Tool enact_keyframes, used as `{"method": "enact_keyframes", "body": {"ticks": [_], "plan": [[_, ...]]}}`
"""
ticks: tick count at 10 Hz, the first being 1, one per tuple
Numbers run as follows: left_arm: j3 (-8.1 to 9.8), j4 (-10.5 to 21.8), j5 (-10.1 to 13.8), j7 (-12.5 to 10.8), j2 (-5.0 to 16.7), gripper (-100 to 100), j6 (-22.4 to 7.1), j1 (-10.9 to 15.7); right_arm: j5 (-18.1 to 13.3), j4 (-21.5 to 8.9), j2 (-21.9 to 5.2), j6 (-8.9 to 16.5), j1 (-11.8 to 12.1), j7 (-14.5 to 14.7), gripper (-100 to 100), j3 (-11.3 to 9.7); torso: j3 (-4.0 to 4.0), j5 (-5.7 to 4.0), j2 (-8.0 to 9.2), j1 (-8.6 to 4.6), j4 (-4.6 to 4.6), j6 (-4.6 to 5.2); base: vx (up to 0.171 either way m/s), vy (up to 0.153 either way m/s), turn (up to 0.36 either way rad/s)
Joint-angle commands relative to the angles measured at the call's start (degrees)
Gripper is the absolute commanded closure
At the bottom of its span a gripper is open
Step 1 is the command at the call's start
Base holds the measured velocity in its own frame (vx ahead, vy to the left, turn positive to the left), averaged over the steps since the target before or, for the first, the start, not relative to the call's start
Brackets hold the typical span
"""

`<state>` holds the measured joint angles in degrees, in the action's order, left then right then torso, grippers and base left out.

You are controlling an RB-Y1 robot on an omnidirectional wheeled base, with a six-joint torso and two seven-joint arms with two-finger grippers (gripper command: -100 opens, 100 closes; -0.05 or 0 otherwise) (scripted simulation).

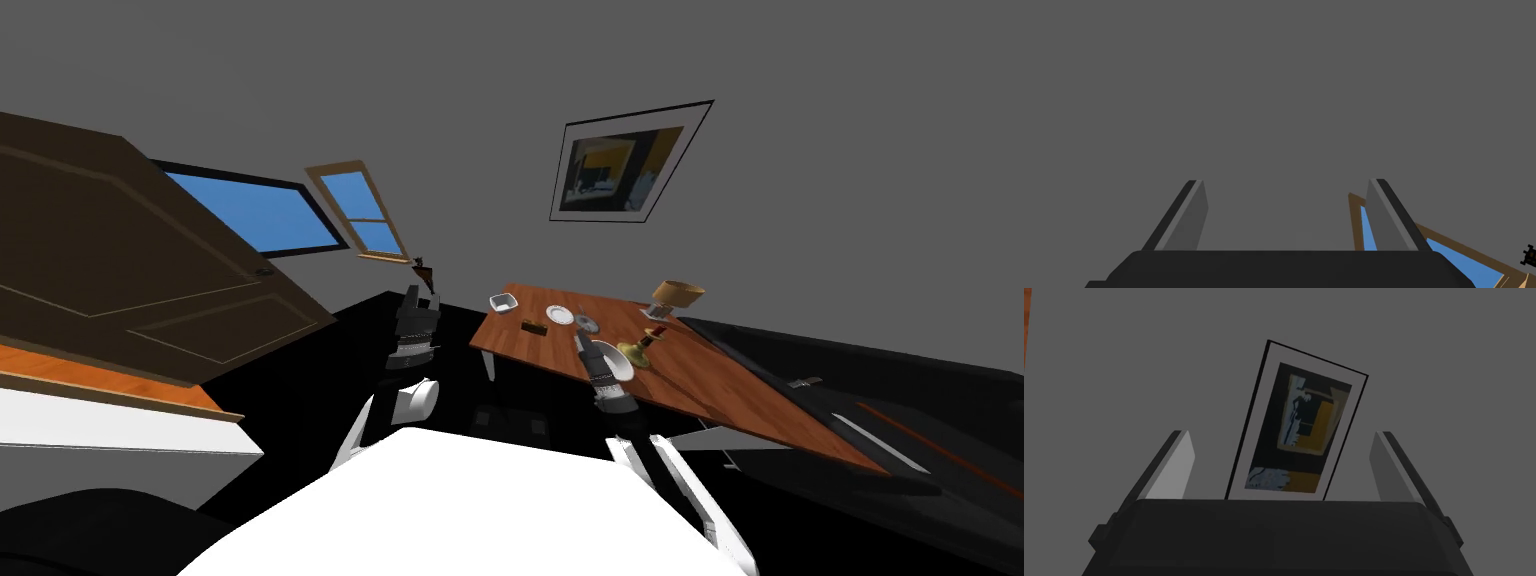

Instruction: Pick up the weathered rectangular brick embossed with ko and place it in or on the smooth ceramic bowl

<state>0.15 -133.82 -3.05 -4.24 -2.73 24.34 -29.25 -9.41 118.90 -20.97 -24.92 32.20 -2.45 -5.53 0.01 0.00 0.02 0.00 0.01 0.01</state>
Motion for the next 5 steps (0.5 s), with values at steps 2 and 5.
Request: {"method": "enact_keyframes", "body": {"ticks": [2,5], "plan": [[0.0,0.0,0.0,0.0,0.0,0,0.0,0.0,-0.9,-2.0,-3.8,0.5,0.9,0.3,-100,-1.3,0.0,0.0,-0.01,0.01,0.0,-0.02,-0.005,0.008,0.141],[0.0,0.0,0.0,0.0,0.0,0,0.0,0.0,-2.4,-5.8,-9.0,1.3,2.6,0.5,-100,-3.4,-0.01,0.01,-0.02,0.01,0.0,0.01,-0.001,0.014,0.2]]}}
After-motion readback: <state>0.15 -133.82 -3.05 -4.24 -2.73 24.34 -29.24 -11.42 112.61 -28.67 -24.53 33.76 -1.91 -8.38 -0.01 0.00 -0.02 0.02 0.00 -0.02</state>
